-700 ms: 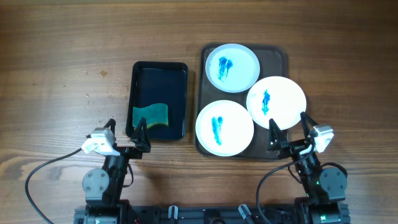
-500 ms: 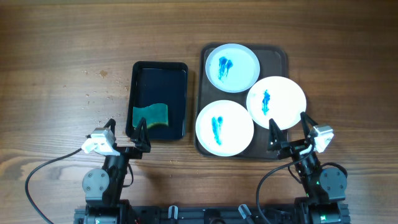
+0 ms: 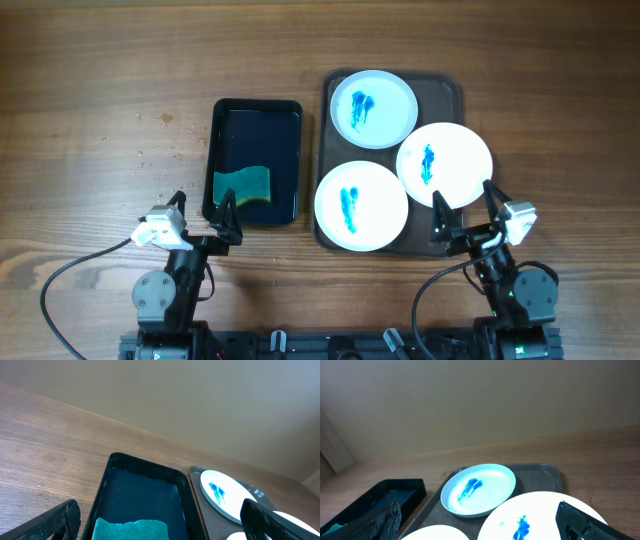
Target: Clean dirty plates on tray and stack at the side
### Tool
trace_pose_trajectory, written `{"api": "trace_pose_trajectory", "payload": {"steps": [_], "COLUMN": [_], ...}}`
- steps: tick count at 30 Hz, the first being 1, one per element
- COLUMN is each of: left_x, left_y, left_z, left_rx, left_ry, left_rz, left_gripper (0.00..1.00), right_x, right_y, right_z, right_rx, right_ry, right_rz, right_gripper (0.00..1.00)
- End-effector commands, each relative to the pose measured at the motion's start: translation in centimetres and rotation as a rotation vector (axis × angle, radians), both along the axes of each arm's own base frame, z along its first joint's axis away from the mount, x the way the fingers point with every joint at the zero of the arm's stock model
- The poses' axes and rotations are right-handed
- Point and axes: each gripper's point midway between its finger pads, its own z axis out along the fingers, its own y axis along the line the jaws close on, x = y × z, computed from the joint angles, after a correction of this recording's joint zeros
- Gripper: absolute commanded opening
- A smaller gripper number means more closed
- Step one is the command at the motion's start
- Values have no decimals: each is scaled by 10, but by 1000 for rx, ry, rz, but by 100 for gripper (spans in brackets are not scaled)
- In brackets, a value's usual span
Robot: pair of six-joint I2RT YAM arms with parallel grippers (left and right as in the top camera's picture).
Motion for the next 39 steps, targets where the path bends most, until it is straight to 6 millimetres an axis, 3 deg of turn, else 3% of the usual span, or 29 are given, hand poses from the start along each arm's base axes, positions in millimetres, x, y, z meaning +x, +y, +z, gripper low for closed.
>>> {"api": "trace_pose_trajectory", "payload": {"steps": [1,4,6,9,13,15,17,21,24,26,29,31,32,34,36,39], "left_x": [-1,-1,-2,-5,-12,-5,9,34,50,50,52,53,53,53,50,47], "left_y": [-4,-5,-11,-12,-12,-12,-12,-16,-19,-31,-30,-30,-30,-30,-29,-27], "left_z": [-1,3,12,37,94,115,123,130,126,107,94,94,94,94,92,87], "left_rx": [13,12,11,14,14,9,2,-21,-39,-78,-82,-82,-82,-75,-33,-21], "left_ry": [-5,-21,-55,-111,-126,9,218,640,771,867,921,921,920,920,922,944], "left_rz": [-28,-31,-69,-76,-76,-77,-78,-98,-113,-173,-171,-171,-171,-175,-191,-182], "left_gripper": [100,100,100,100,100,100,100,100,100,100,100,100,100,100,100,100], "right_x": [0,0,-4,-11,-26,-28,-25,-8,9,7,-8,-15,-15,-13,-8,3], "right_y": [-1,0,12,24,28,28,31,37,45,56,54,57,58,58,53,58], "right_z": [1,1,4,21,81,106,121,114,94,67,-13,-52,-81,-115,-145,-166], "right_rx": [-8,-12,-20,-65,-96,-92,-87,-77,-49,-12,-45,-57,-81,-105,-130,-135], "right_ry": [-8,-10,-24,-78,-139,-69,99,495,638,780,1109,1235,1298,1358,1410,1425], "right_rz": [-6,1,74,147,176,180,207,245,290,355,324,298,253,168,84,97], "right_gripper": [100,100,100,100,100,99,100,100,100,100,100,100,97,89,72,37]}}
